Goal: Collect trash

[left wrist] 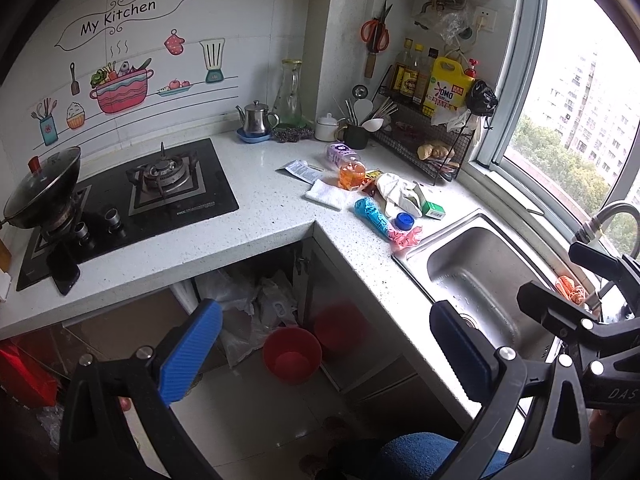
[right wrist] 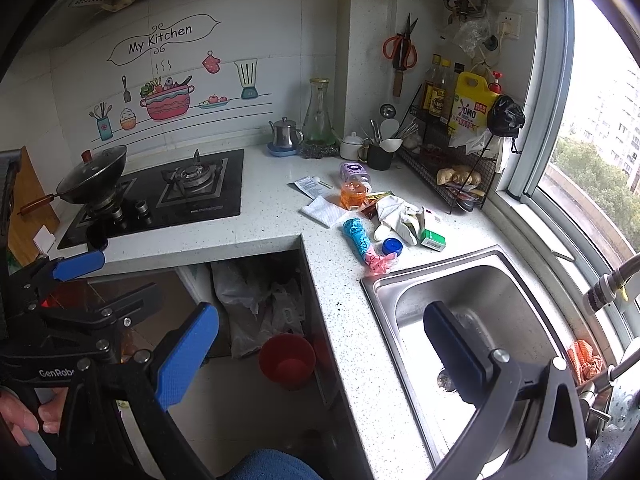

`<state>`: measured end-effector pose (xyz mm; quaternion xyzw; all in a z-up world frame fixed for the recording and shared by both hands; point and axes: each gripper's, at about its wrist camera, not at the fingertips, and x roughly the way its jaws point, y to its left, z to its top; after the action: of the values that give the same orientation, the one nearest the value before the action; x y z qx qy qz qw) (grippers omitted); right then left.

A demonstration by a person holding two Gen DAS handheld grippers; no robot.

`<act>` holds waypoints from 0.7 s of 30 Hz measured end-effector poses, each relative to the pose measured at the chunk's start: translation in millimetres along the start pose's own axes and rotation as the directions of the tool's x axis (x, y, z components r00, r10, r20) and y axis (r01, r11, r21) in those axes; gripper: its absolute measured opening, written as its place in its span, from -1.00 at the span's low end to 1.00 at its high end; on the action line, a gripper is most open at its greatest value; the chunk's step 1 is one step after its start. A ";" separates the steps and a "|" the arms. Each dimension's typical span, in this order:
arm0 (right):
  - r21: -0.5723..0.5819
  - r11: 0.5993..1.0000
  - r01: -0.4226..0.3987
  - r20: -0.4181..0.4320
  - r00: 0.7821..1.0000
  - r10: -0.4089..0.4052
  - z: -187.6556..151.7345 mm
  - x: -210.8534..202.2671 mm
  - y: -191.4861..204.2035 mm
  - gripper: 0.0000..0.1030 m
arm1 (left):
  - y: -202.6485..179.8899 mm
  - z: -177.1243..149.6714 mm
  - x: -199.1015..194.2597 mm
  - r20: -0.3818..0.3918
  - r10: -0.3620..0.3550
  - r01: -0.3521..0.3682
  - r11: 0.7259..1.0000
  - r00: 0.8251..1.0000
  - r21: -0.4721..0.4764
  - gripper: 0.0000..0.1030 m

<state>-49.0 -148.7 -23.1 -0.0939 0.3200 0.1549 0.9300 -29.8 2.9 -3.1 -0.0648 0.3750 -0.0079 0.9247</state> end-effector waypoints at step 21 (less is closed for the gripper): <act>0.000 1.000 -0.001 -0.009 1.000 0.001 0.7 -1.1 1.7 0.99 | -2.0 1.4 4.8 -0.020 -0.002 0.002 1.000 1.000 -0.003 1.00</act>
<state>-50.1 -147.2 -22.0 -0.0944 0.3244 0.1548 0.9284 -25.3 0.8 -5.1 -0.0667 0.3841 -0.0088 0.9208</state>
